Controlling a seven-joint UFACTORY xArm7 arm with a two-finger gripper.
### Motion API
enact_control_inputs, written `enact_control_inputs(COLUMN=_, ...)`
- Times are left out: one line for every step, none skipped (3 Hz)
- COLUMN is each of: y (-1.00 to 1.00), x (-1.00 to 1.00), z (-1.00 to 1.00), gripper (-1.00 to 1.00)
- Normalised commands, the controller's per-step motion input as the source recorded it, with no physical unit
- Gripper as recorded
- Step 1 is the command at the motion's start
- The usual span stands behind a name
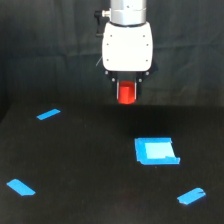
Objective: Pick up the red object from the table
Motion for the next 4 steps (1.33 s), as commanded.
enact_control_inputs(y=-0.02, x=-0.08, z=0.10, gripper=-0.85)
enact_control_inputs(y=0.04, x=0.11, z=-0.01, gripper=-0.86)
enact_control_inputs(y=0.09, x=0.00, z=-0.03, gripper=-0.93)
enact_control_inputs(y=0.01, x=0.13, z=0.07, gripper=-0.85)
